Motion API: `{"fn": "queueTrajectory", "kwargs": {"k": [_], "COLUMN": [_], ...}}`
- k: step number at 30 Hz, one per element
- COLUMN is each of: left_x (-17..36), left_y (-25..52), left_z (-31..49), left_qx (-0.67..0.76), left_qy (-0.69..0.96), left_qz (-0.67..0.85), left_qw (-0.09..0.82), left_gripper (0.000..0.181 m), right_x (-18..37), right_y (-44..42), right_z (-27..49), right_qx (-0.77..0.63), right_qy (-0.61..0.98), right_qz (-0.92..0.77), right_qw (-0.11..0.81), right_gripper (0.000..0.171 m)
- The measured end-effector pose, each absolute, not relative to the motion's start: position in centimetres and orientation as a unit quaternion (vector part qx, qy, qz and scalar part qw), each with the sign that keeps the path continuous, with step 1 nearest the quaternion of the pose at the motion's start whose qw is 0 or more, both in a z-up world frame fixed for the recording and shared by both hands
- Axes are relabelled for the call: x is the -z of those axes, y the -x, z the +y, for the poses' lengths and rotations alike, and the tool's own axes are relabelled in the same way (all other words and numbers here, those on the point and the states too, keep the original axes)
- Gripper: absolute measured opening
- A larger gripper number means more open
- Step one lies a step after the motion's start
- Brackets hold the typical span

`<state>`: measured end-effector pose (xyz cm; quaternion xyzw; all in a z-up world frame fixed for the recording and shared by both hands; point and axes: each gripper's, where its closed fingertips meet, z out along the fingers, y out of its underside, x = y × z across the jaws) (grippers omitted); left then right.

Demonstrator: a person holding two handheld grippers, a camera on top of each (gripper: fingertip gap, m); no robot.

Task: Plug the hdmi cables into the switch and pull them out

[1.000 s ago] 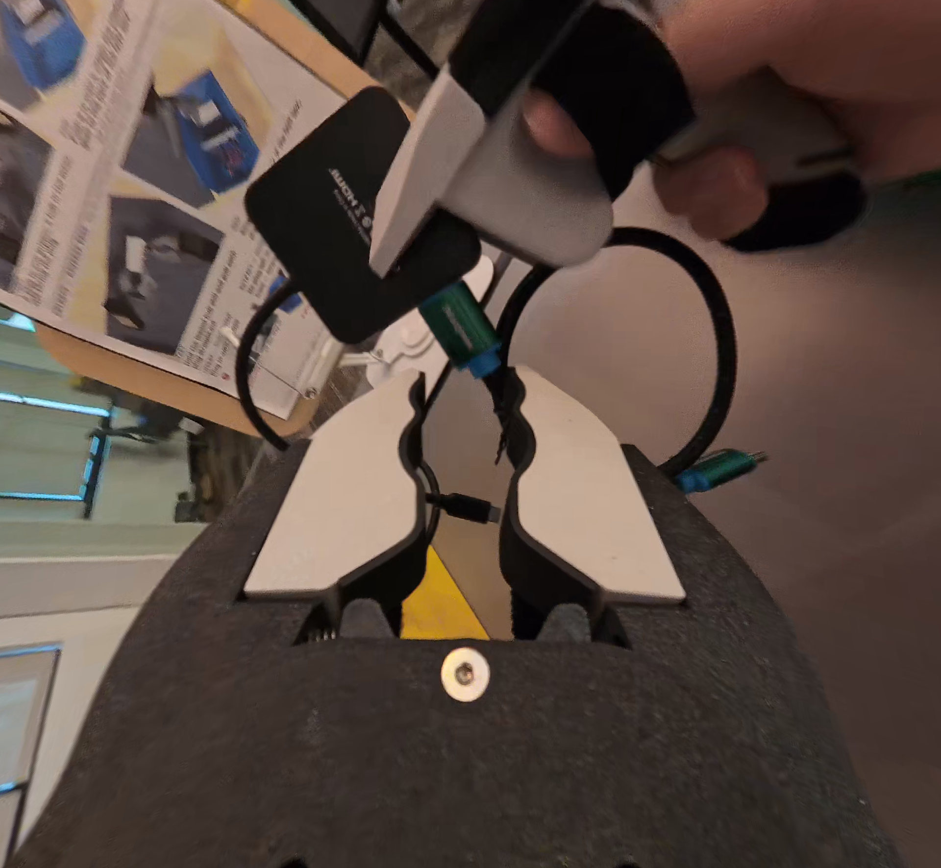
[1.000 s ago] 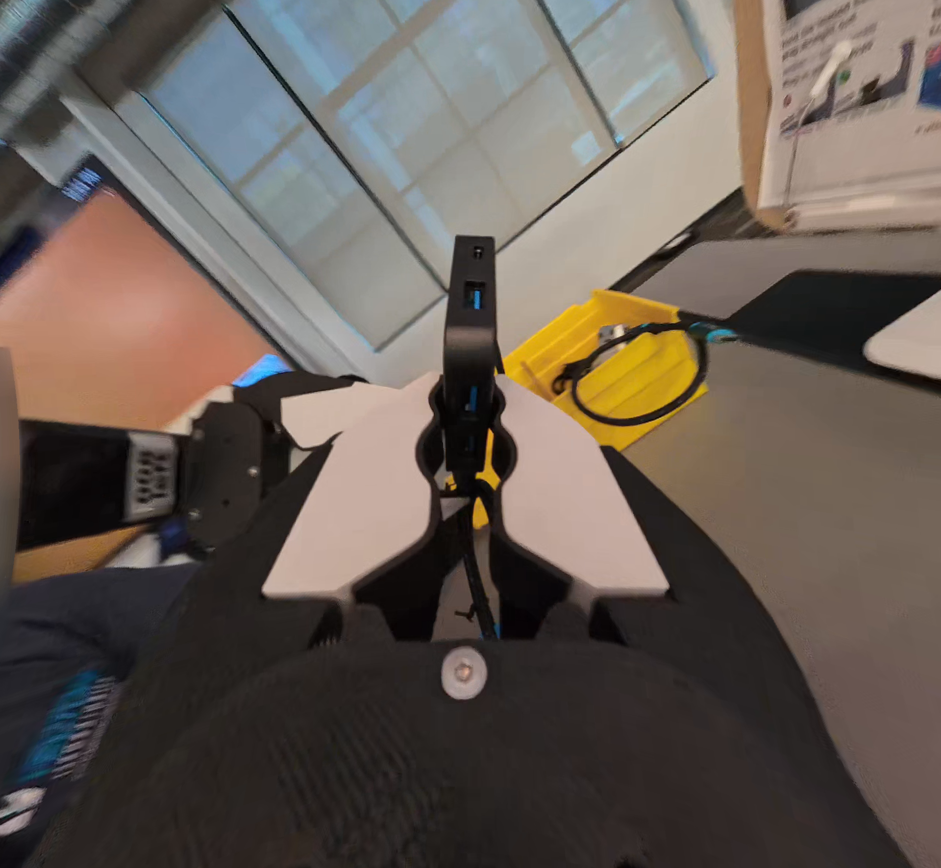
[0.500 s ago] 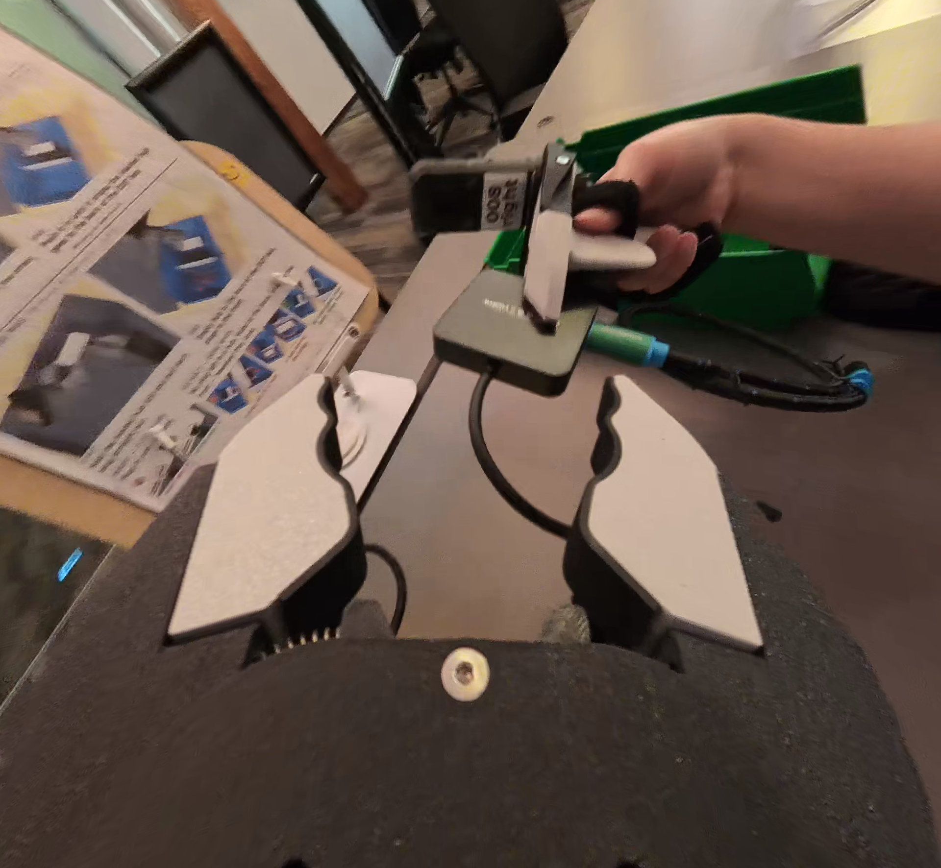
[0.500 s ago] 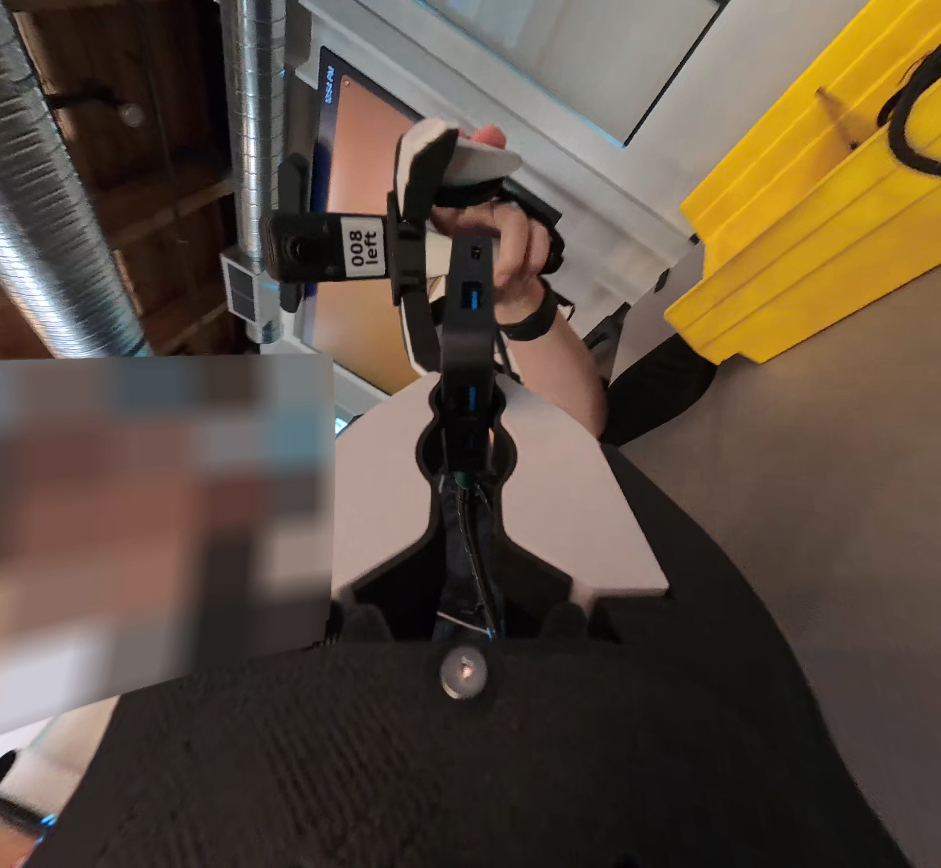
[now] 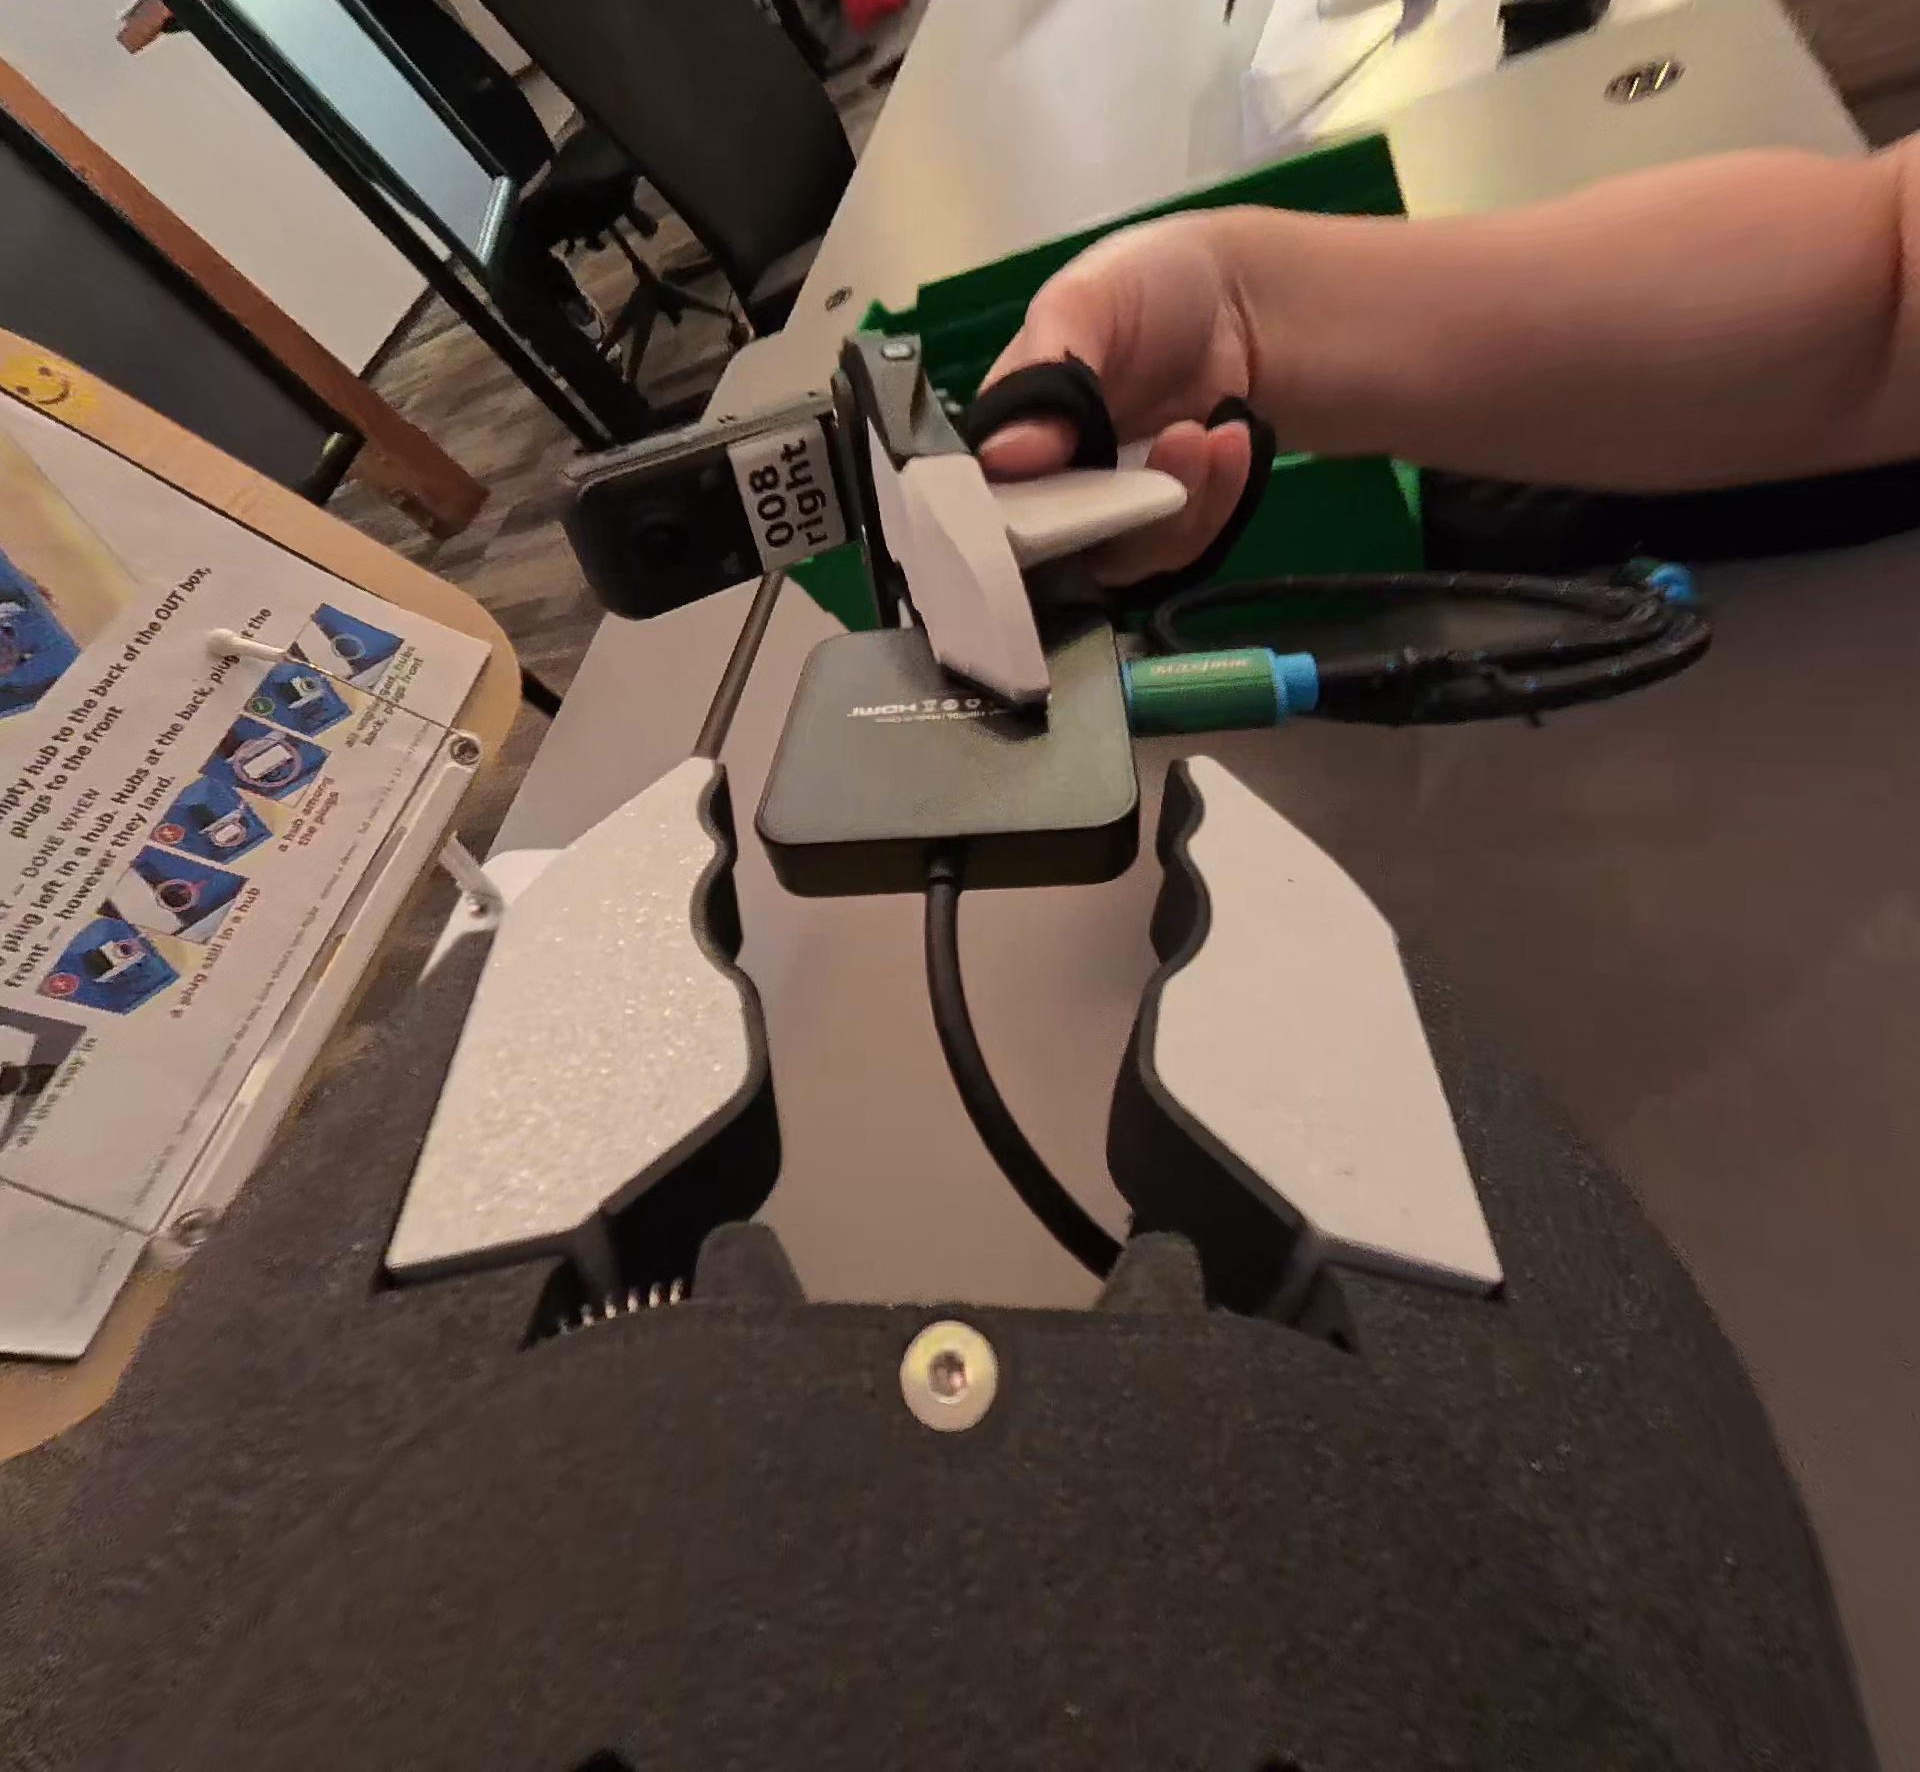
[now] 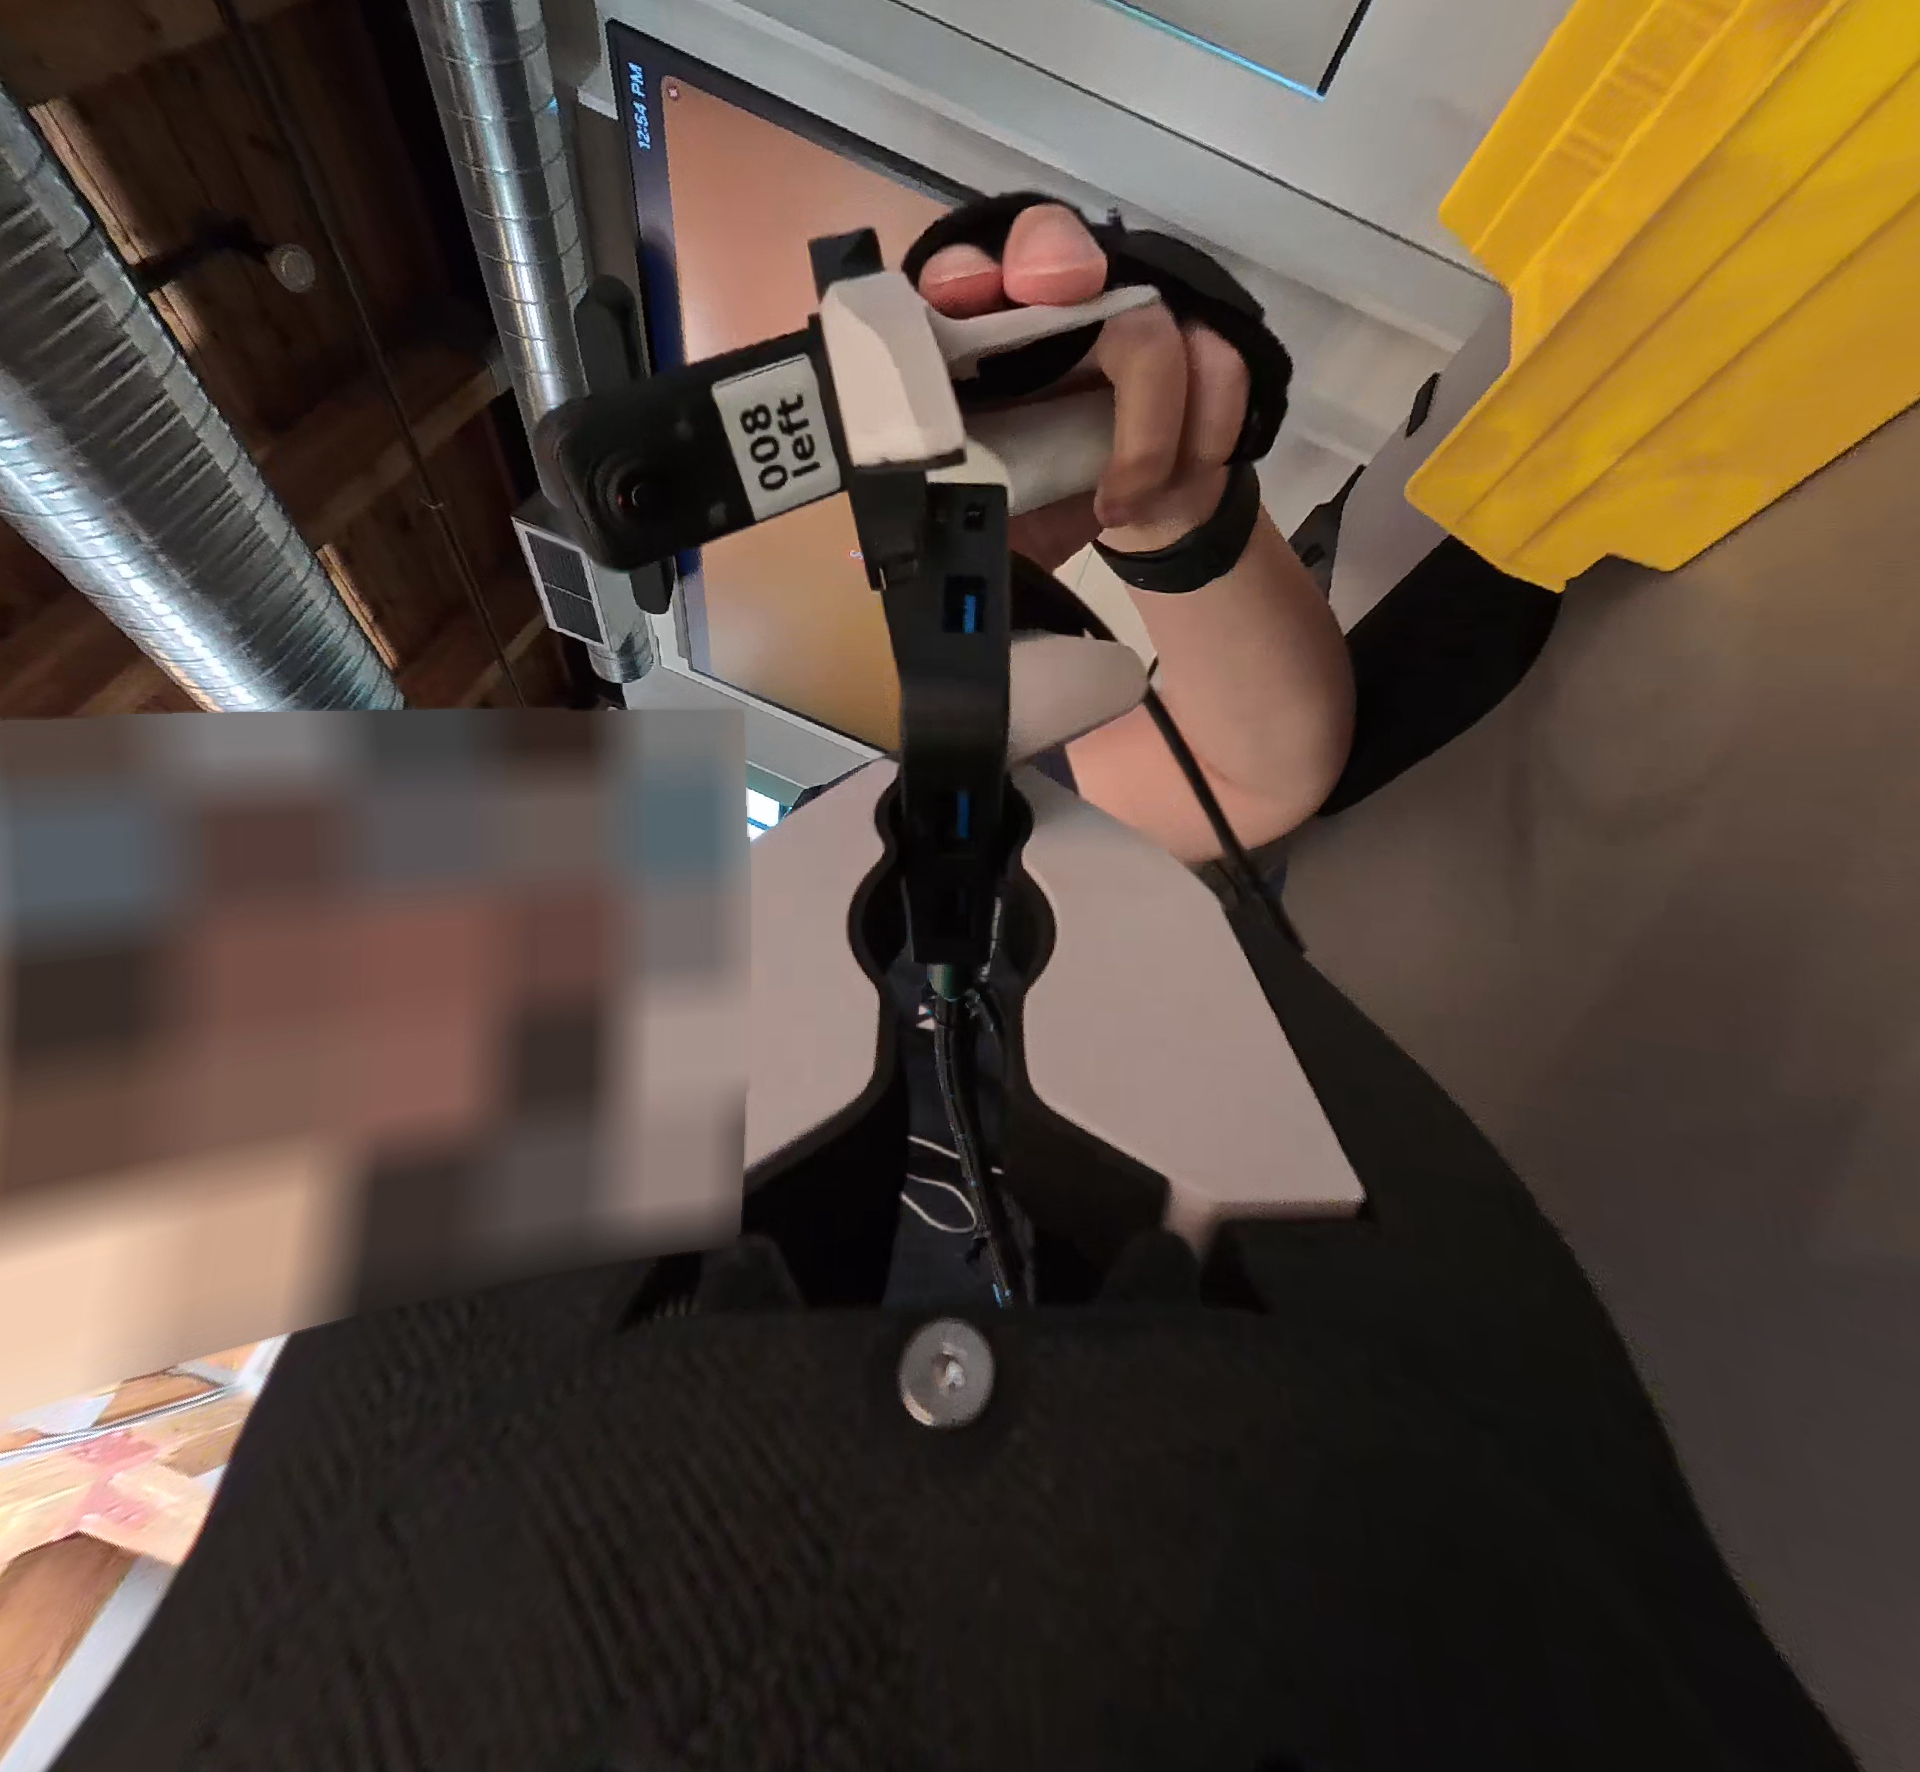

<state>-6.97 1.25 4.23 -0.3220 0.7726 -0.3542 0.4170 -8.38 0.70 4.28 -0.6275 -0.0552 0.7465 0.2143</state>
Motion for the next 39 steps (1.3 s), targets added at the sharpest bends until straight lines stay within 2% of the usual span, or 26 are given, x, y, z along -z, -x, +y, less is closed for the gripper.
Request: {"fn": "queueTrajectory", "kwargs": {"k": [5,8,9,14,17,23,27,31,33,36,39], "left_x": [-3.9,-3.3,-3.1,-2.9,-3.5,-4.3,-6.2,-8.1,-8.7,-8.9,-8.4], "left_y": [6.9,6.6,6.6,6.2,5.4,4.2,4.3,5.0,5.5,5.9,5.6], "left_z": [0.8,0.9,0.6,0.6,1.3,2.9,5.4,9.9,11.8,13.3,13.7], "left_qx": [0.363,0.37,0.377,0.395,0.417,0.46,0.487,0.454,0.423,0.388,0.353], "left_qy": [0.323,0.334,0.33,0.354,0.377,0.416,0.448,0.5,0.519,0.538,0.548], "left_qz": [0.775,0.775,0.778,0.774,0.746,0.692,0.634,0.557,0.523,0.488,0.475], "left_qw": [0.404,0.388,0.378,0.347,0.356,0.37,0.4,0.483,0.527,0.567,0.591], "left_gripper": [0.072,0.081,0.072,0.072,0.072,0.072,0.072,0.072,0.072,0.072,0.072], "right_x": [-4.2,-3.8,-3.8,-3.9,-5.3,-5.9,-7.7,-13.7,-16.6,-17.2,-14.3], "right_y": [8.5,8.6,8.6,8.3,7.4,6.0,2.5,-2.0,-1.8,0.1,2.9], "right_z": [0.2,0.2,0.2,0.1,0.7,0.7,0.7,0.1,-1.5,-1.7,1.2], "right_qx": [-0.745,-0.735,-0.735,-0.733,-0.742,-0.663,-0.556,-0.304,-0.183,-0.026,0.017], "right_qy": [0.632,0.644,0.644,0.647,0.628,0.676,0.71,0.692,0.658,0.653,0.682], "right_qz": [-0.063,-0.066,-0.066,-0.064,-0.047,-0.082,-0.097,-0.099,-0.102,-0.112,-0.137], "right_qw": [0.204,0.203,0.202,0.199,0.23,0.311,0.421,0.647,0.723,0.749,0.718], "right_gripper": [0.012,0.012,0.012,0.014,0.028,0.05,0.048,0.046,0.045,0.042,0.044]}}
